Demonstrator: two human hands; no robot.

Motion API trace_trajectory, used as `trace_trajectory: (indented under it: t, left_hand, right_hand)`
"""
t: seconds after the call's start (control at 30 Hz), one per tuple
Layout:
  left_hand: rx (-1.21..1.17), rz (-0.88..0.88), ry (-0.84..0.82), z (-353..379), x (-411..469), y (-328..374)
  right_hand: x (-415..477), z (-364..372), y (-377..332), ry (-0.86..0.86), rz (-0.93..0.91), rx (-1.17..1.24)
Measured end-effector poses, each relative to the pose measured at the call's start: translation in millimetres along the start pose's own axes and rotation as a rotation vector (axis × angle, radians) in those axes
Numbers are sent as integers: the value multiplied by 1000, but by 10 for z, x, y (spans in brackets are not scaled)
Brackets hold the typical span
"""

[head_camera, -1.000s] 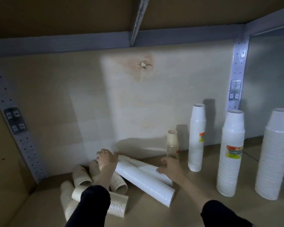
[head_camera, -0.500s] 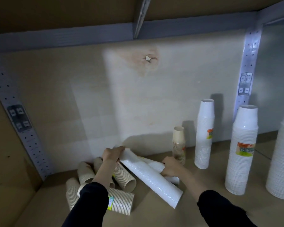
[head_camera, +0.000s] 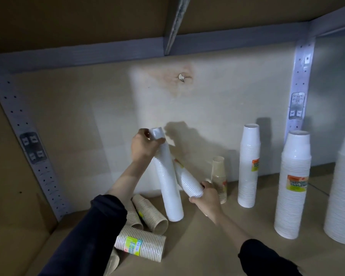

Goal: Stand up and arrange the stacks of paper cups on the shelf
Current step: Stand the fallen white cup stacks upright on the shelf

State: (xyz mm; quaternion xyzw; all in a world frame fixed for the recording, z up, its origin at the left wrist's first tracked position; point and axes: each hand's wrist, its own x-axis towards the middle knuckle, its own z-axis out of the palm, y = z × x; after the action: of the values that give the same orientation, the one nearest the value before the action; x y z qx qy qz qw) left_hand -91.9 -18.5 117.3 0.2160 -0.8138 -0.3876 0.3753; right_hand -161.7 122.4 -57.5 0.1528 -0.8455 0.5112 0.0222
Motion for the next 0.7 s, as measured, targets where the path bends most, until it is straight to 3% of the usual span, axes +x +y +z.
trace_trajectory:
  t: [0.2, 0.7]
  left_hand:
    - [-59, 26, 50, 6, -4, -61]
    - [-35, 52, -75, 245, 47, -162]
  right_hand:
    - [12, 127, 63, 104, 40, 229]
    - [19, 371, 248, 209, 35, 283]
